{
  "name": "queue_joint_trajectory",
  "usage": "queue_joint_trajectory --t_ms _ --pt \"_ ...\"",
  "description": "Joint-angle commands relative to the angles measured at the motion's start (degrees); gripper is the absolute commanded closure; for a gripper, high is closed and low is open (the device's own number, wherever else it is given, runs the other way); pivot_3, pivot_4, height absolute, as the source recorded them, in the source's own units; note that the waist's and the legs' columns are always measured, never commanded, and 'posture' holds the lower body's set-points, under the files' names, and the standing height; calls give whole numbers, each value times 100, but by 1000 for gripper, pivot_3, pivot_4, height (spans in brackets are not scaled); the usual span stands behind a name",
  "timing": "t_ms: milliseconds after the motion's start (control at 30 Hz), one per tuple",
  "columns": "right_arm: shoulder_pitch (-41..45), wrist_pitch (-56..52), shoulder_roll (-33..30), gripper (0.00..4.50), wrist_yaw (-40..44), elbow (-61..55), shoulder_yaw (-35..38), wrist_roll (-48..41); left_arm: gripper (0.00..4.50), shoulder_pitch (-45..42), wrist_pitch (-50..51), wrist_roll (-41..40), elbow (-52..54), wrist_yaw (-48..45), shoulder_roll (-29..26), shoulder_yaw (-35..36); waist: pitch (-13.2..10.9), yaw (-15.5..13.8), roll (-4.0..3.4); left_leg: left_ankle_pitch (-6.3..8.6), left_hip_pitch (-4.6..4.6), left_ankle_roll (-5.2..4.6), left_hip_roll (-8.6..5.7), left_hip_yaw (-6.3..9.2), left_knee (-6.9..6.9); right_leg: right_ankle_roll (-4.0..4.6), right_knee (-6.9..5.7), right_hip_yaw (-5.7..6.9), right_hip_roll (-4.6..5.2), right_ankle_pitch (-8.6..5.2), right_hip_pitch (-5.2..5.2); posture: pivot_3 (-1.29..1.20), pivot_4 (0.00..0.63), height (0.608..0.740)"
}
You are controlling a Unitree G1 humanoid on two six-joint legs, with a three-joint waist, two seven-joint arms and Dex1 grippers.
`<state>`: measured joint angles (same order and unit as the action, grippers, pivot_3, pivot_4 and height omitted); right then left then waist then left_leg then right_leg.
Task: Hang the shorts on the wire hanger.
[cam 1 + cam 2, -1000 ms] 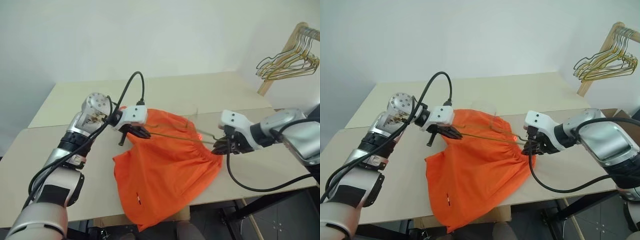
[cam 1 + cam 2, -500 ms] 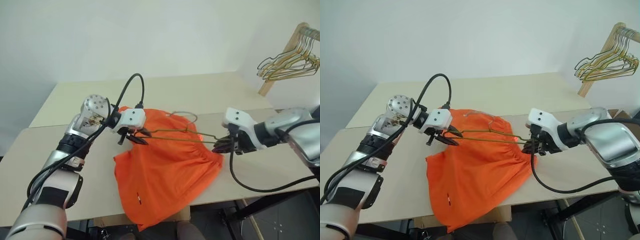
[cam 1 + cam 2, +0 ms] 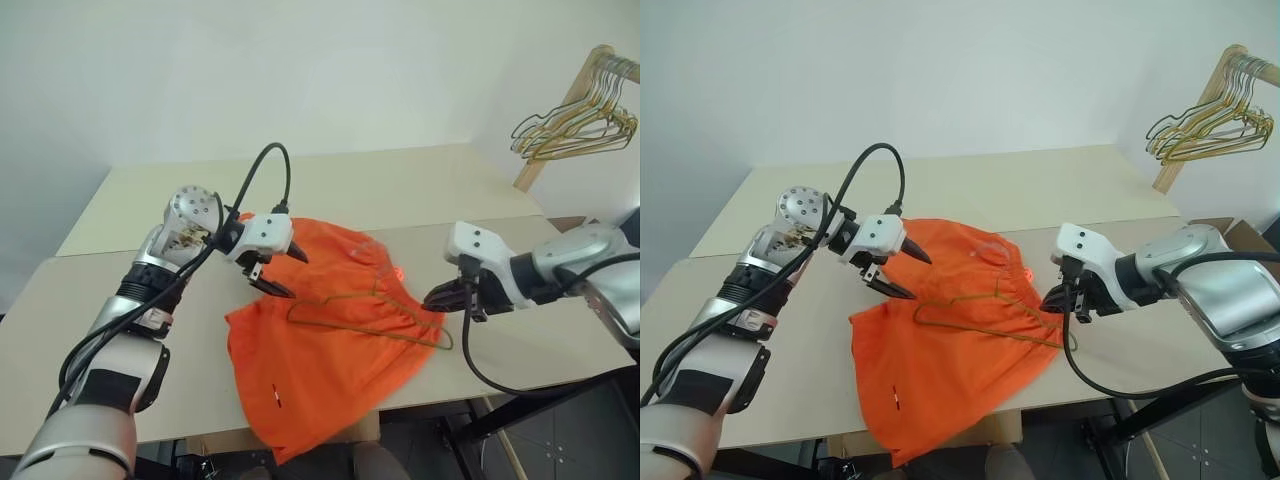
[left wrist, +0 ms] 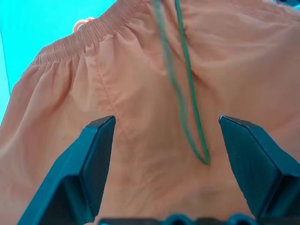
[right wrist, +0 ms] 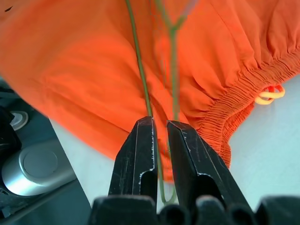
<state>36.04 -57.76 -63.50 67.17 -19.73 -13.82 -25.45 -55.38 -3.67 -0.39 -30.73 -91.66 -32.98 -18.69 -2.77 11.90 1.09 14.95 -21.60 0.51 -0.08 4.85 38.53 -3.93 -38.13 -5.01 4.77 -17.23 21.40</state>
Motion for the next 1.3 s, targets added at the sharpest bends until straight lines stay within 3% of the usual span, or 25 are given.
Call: queue_joint_trajectory --t_ms 33,300,400,667,1000,1100,1200,1300 --pt "56 -52 21 3743 -93 -121 163 -19 669 42 3 -133 259 -25 -29 86 0 0 0 0 0 0 0 0 0 0 0 0 0 0 0 -195 0 740" --pt "-536 379 88 3743 -257 157 105 180 669 226 179 -178 580 50 -93 175 1 -8 0 0 -8 0 0 3 13 0 0 6 0 0 -3 -181 0 740" --pt "-822 622 -49 3211 -186 227 76 345 646 312 311 -338 806 43 -168 283 1 -17 -2 0 -10 -1 -1 2 19 0 0 6 1 0 -3 -170 0 740" --pt "-1065 117 66 544 -523 708 70 532 646 803 858 -705 1727 153 -388 425 1 -34 -4 1 -2 -2 1 3 20 -1 -2 6 -2 0 -12 -143 33 740" --pt "-991 -1376 740 544 -1388 1643 741 196 646 1189 1219 -897 2305 265 -600 453 -23 -239 -31 4 5 -7 3 2 21 0 1 4 -11 0 -19 -135 57 740" --pt "-1114 -1368 759 544 -1551 1578 635 289 646 1180 1232 -928 2329 269 -617 425 -27 -301 -37 4 7 -7 3 -1 22 0 1 2 -10 0 -21 -136 56 740" --pt "-1202 -1331 719 1125 -1578 1534 551 294 646 1118 1234 -942 2303 262 -597 403 -28 -332 -39 5 7 -8 3 -3 21 0 2 2 -12 0 -20 -135 52 740" --pt "-1239 -1290 686 2115 -1532 1577 585 254 646 1090 1230 -951 2294 260 -594 398 -28 -339 -39 5 7 -8 2 -4 22 0 2 2 -11 0 -21 -134 51 740"
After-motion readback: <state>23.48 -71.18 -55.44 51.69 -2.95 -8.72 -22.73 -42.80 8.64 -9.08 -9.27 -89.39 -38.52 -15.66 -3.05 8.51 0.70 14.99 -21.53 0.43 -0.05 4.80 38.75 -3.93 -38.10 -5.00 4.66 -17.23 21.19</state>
